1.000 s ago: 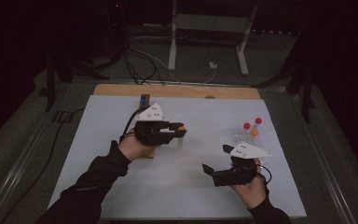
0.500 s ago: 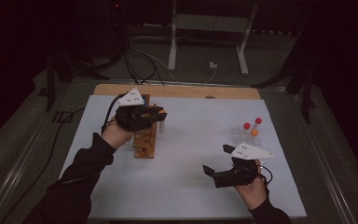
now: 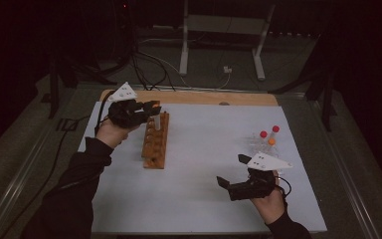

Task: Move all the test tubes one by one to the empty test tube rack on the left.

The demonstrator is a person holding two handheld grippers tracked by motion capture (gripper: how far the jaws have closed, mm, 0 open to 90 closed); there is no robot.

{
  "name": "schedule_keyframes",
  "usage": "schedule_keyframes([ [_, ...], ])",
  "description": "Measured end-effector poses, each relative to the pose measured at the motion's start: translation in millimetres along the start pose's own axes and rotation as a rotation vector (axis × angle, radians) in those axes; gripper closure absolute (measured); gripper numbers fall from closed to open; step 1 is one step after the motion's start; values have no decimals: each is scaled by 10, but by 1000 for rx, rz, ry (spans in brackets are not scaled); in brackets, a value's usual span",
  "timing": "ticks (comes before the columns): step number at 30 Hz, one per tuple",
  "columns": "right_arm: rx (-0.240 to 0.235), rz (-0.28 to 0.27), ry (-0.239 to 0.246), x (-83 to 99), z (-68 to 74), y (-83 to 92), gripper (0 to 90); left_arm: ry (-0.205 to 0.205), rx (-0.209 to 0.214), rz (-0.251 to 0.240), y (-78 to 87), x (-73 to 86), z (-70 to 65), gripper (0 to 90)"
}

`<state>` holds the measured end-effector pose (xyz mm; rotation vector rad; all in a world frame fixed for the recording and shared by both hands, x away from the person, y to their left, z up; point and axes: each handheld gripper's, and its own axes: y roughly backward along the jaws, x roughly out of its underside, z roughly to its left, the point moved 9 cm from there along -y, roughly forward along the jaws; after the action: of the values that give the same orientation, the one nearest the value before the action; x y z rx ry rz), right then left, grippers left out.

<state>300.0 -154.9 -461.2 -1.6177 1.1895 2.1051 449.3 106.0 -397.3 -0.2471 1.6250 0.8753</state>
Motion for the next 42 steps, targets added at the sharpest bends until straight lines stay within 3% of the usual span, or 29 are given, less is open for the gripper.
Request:
schedule_keyframes([
  [7, 0, 2, -5, 6, -9, 5, 0, 47, -66, -11, -35, 92, 261, 715],
  [11, 2, 3, -8, 9, -15, 4, 0, 69, -74, -29, -59, 114, 356, 715],
  [15, -3, 2, -9, 9, -16, 7, 0, 88, -99, -14, -133, 189, 451, 715],
  [32, -12, 3, -17, 21, -23, 12, 0, 110, -100, 88, -466, 607, 446, 714],
  [42, -17, 3, -17, 24, -19, 13, 0, 129, -100, 99, -539, 754, 460, 714],
])
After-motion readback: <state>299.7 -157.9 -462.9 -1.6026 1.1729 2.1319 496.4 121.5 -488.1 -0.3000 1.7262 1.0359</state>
